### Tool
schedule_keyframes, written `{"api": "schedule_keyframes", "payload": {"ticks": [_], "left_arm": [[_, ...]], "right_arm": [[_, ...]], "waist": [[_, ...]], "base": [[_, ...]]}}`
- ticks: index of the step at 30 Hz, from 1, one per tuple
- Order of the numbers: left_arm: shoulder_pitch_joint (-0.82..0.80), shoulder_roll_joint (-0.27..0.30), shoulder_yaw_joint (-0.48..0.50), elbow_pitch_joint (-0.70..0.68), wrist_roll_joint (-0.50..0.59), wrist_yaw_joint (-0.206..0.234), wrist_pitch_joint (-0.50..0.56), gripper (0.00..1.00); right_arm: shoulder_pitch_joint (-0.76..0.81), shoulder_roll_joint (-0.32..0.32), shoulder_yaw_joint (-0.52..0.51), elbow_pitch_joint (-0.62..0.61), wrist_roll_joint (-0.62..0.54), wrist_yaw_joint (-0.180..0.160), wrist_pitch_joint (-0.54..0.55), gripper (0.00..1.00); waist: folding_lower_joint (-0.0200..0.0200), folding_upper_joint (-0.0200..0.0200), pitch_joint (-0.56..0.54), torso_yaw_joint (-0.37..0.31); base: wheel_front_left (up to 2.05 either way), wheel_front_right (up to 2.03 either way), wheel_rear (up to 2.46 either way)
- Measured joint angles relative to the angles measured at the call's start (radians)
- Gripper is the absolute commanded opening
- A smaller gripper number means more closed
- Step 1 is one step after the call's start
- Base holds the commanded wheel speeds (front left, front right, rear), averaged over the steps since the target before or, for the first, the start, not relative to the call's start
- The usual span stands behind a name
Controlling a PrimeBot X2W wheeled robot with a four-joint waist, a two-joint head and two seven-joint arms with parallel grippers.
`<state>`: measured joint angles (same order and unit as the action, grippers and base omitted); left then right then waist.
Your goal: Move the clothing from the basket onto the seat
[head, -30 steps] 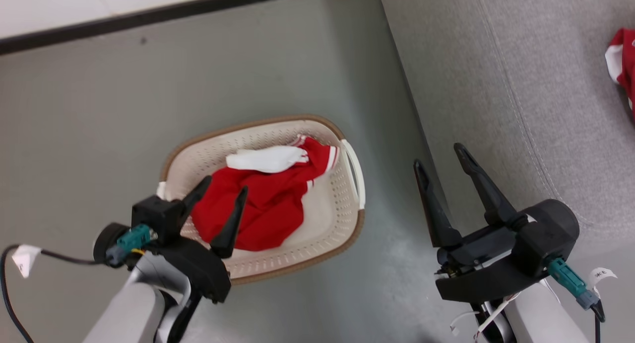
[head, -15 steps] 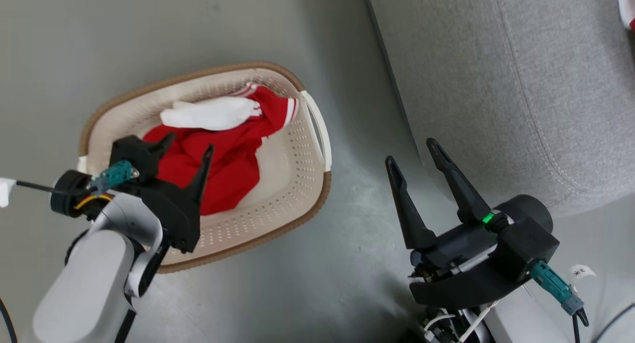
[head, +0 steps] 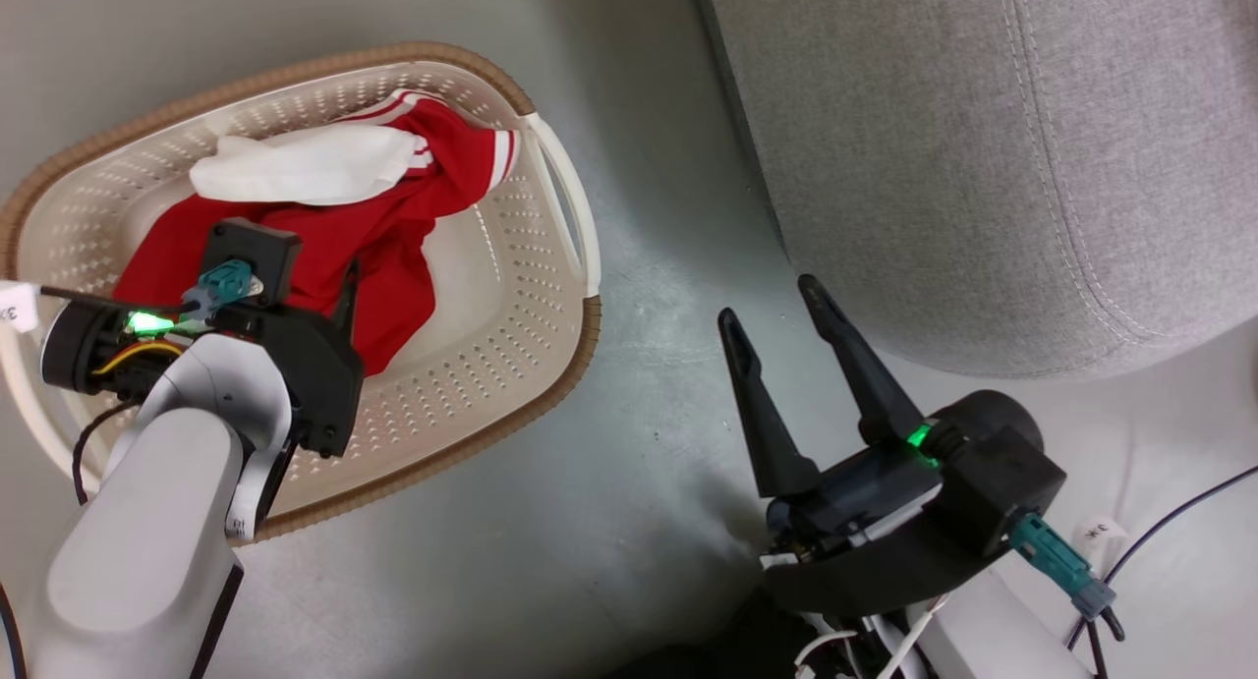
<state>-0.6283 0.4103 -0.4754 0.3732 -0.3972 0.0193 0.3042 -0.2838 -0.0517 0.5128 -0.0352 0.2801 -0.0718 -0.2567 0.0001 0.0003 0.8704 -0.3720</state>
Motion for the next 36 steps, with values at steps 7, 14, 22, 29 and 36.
{"api": "schedule_keyframes", "payload": {"ticks": [7,14,22,29,36], "left_arm": [[-0.026,0.023,-0.02,0.033,0.061,0.029,0.043,1.0],[-0.042,0.04,-0.026,0.051,0.087,0.035,0.074,1.0],[-0.067,0.03,-0.046,0.067,0.094,0.042,0.09,1.0],[-0.082,0.039,-0.043,0.097,0.094,0.041,0.09,1.0],[-0.095,0.042,-0.045,0.124,0.095,0.033,0.09,1.0]], "right_arm": [[-0.021,0.002,0.057,0.007,0.051,-0.018,0.0,1.0],[-0.025,0.002,0.089,0.005,0.093,-0.035,0.0,1.0],[-0.001,0.003,0.082,0.006,0.098,-0.044,0.0,1.0],[0.009,0.004,0.073,0.005,0.096,-0.044,0.0,1.0],[0.016,0.004,0.059,0.005,0.089,-0.044,0.0,1.0]], "waist": [[0.0,-0.0001,0.014,-0.035],[-0.0001,-0.0002,0.026,-0.07],[-0.0001,-0.0001,0.057,-0.077],[-0.0001,-0.0002,0.072,-0.065],[-0.0002,-0.0002,0.078,-0.06]], "base": [[0.0,0.0,0.0],[0.0,0.0,0.0],[0.0,0.0,0.0],[0.0,0.0,0.0],[0.0,0.0,0.0]]}}
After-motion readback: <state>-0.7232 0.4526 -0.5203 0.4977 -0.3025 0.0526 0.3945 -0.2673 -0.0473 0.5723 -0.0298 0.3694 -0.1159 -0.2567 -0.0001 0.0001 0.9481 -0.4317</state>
